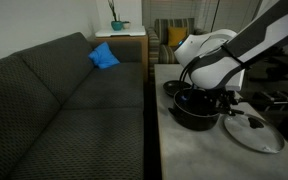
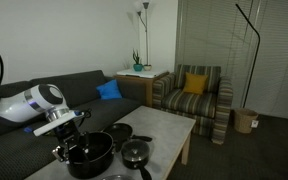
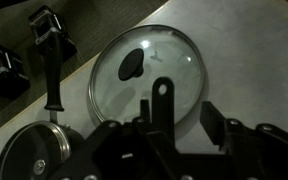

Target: Use the big spoon to stir the big pot

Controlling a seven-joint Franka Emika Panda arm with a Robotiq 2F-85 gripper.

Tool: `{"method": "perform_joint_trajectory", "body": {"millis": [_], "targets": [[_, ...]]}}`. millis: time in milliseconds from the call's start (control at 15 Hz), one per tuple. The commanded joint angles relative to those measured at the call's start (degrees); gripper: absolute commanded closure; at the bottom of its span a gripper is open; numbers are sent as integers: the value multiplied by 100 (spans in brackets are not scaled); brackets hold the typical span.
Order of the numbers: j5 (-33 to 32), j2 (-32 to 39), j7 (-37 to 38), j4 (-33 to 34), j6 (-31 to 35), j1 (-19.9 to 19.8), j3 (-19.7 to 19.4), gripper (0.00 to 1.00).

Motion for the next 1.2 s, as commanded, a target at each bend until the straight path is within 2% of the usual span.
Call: {"method": "perform_joint_trajectory", "body": {"millis": [0, 133, 400, 533, 933, 1000, 1133], "targets": [[-22, 0, 88, 29, 66, 1, 4, 12], [-15, 0, 113, 31, 133, -5, 10, 1], [98, 0, -192, 36, 210, -101, 198, 0], [176, 0, -356, 17, 676, -194, 379, 0], [444, 9, -678, -159, 2748, -399, 676, 0], [408, 11, -480, -38, 2282, -179, 429, 0], [487, 12, -550, -62, 2551, -237, 495, 0]]}}
